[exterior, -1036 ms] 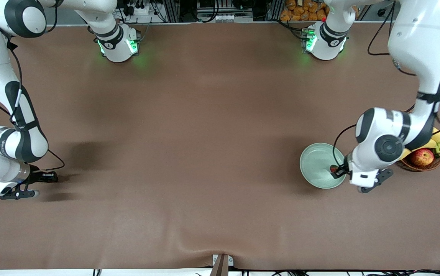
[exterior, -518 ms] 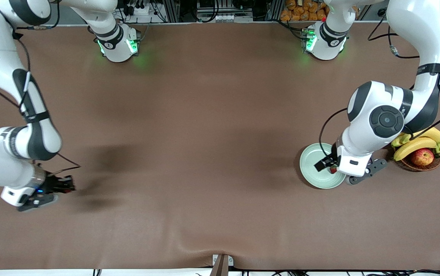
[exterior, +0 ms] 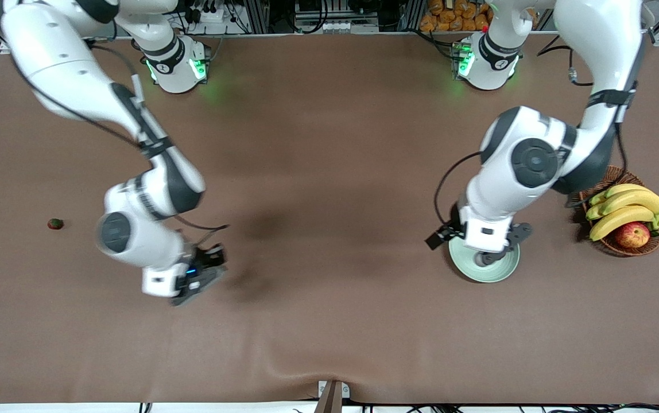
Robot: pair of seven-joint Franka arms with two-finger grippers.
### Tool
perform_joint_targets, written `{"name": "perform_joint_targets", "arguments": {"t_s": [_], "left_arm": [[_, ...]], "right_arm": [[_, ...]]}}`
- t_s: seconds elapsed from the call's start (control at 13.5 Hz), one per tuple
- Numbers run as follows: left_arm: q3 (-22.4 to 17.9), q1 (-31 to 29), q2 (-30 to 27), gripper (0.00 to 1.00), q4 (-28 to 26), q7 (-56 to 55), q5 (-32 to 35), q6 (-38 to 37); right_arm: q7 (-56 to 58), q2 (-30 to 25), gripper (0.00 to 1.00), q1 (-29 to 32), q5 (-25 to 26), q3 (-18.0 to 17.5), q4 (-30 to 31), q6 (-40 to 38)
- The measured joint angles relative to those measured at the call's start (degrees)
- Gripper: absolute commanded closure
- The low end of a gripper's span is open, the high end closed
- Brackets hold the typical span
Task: Collect all strawberries into plate
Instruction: 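Set the second strawberry mid-table with the right gripper while the left returns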
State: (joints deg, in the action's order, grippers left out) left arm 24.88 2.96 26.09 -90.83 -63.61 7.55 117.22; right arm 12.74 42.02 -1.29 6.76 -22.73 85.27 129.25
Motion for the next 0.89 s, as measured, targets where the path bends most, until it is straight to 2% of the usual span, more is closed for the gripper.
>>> {"name": "perform_joint_targets", "arguments": {"t_s": [0.3,0.52,0.67,0.74,0.81,0.89], "left_arm": [[0.0,3.9,2.9,0.0,0.5,-4.5,0.0,0.4],[-0.1,5.3,4.4,0.0,0.6,-7.6,0.0,2.0],[-0.1,6.1,5.2,0.0,0.7,-9.2,0.0,3.0],[-0.1,6.3,5.5,0.0,0.7,-9.7,0.0,3.2],[-0.1,6.4,5.6,0.0,0.8,-10.3,0.0,3.2],[-0.1,6.4,5.8,0.0,0.8,-11.0,0.0,3.2]], "right_arm": [[-17.6,2.1,1.0,-11.6,0.0,0.7,-1.8,0.6],[-26.5,5.0,1.0,-20.0,0.0,4.3,-5.2,0.7],[-31.2,7.8,1.0,-25.0,0.0,6.9,-6.9,3.6],[-33.4,9.4,0.91,-26.8,0.0,7.8,-7.2,5.8],[-35.4,11.0,0.12,-28.2,0.0,8.4,-7.5,7.6],[-36.9,11.6,0.0,-29.2,0.3,9.2,-8.0,8.1]]}}
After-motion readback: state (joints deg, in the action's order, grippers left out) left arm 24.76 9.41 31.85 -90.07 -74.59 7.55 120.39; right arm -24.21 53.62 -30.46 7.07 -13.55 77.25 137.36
